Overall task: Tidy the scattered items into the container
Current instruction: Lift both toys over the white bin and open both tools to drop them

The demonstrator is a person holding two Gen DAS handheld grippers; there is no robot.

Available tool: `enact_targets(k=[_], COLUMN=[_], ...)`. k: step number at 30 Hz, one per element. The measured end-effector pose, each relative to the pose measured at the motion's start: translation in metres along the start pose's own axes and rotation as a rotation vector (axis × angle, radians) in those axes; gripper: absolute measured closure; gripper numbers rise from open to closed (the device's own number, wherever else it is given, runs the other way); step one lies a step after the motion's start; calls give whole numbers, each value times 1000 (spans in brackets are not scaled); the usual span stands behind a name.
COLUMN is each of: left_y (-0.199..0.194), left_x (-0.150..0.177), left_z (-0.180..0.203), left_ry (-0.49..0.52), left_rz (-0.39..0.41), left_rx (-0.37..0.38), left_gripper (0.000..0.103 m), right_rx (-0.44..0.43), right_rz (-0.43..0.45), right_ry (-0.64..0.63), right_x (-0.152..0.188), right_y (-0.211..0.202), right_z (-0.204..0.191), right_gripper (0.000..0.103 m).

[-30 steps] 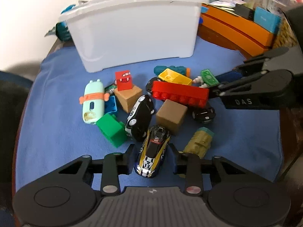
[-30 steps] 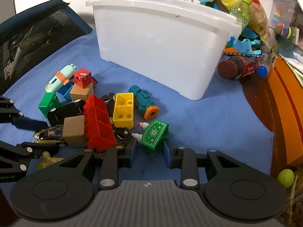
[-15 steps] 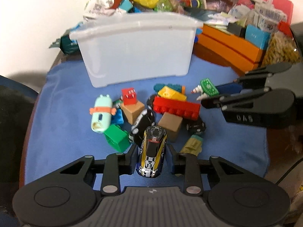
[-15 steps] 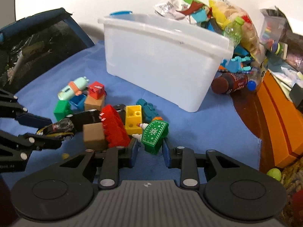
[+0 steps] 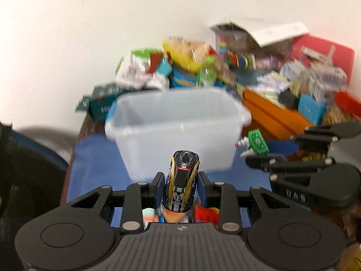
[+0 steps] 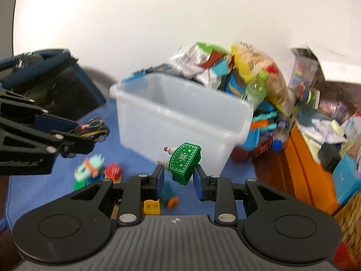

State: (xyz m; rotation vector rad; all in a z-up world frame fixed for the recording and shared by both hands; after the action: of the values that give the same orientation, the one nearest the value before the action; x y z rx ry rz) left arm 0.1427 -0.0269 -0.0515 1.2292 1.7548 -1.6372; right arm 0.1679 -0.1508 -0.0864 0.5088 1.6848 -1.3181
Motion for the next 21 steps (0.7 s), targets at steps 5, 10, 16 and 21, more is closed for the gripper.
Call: enact_targets(k=[5, 10, 16, 21], left_y=[7, 38, 84, 116], left_x=[-42, -75, -98, -102], left_z=[-14, -33, -53, -62], left_ry=[0, -22, -30, -28], left_rz=[64, 74, 52, 14], left_rx=[-50, -89, -118, -122], left_gripper=[68, 68, 68, 68], right_rx=[1, -5, -14, -19], right_rz=[59, 91, 66, 27], right_ry=[9, 19, 47, 62], right_x=[-37, -76, -99, -102], right_y=[6, 29, 69, 99], right_z=[7, 17, 26, 30], right_gripper=[72, 72, 72, 72])
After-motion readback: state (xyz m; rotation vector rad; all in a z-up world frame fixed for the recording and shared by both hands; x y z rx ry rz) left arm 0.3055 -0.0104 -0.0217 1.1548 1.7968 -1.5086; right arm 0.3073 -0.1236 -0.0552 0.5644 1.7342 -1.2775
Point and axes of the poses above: each gripper's, at about its wrist camera, not at the fingertips, and y roughly the way its jaws point, z to its right, x to its underside, the point moved 8 cm from there along y, roughly the way its jaws point, and after that the axes turned 11 degrees about y, right-handed, at the moved point
